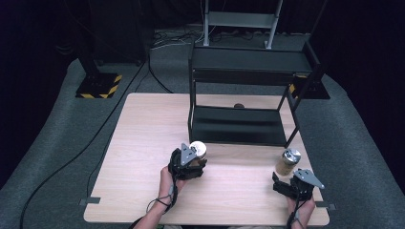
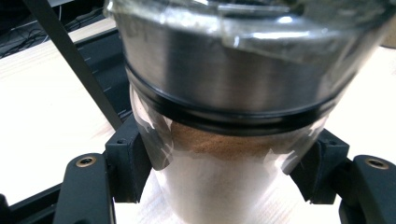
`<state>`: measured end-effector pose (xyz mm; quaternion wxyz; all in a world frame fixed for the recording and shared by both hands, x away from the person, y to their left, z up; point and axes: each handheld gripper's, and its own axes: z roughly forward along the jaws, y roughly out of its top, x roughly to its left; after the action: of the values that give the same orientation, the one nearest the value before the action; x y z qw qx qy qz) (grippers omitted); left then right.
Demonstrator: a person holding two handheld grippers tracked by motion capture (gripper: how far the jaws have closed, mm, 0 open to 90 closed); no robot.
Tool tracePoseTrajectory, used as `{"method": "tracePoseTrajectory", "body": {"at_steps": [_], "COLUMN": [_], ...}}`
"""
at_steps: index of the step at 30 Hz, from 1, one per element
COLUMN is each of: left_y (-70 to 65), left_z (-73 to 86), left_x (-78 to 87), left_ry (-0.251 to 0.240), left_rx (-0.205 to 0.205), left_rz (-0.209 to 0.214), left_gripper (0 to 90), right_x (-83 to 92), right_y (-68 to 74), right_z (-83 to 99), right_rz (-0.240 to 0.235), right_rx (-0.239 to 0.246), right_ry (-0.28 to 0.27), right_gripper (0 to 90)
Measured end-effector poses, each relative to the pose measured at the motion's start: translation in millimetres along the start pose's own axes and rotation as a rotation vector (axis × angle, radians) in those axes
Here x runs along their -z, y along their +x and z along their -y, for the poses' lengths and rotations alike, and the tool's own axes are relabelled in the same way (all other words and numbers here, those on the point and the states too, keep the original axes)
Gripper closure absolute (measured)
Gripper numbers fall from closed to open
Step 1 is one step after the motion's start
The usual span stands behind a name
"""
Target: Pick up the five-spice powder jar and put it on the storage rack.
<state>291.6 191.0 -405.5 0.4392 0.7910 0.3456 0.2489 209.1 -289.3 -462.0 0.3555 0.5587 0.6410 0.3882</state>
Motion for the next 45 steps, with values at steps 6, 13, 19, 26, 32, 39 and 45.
{"method": "tracePoseTrajectory", "body": {"at_steps": [6,13,19,26,32,39,45], "left_y": [0.6,2.8,5.7,10.2,11.3,12.1,14.0], "left_z": [-4.4,-9.4,-13.0,-16.3,-21.4,-28.4,-32.9], "left_x": [-3.6,-10.1,-14.1,-19.1,-24.6,-29.8,-34.5], "left_ry": [0.0,0.007,0.008,0.008,0.009,0.011,0.009], "left_rx": [-0.007,-0.01,-0.006,0.004,0.006,-0.002,0.002], "left_rz": [0.003,0.005,0.009,0.017,0.019,0.019,0.021], "left_gripper": [31.4,31.4,31.4,31.4,31.4,31.4,31.4], "right_x": [0.0,0.0,0.0,0.0,-0.1,-0.1,-0.1], "right_y": [0.1,0.1,0.2,0.2,0.1,0.0,0.1], "right_z": [0.0,-0.1,-0.1,0.0,-0.1,-0.1,-0.3], "right_rz": [0.0,0.0,0.001,0.001,0.0,0.0,0.0], "right_rx": [0.0,0.001,0.0,0.0,0.0,0.001,0.0], "right_ry": [0.0,0.001,0.0,0.0,0.0,0.0,0.002], "right_gripper": [0.3,0.3,0.3,0.3,0.3,0.3,0.3]}}
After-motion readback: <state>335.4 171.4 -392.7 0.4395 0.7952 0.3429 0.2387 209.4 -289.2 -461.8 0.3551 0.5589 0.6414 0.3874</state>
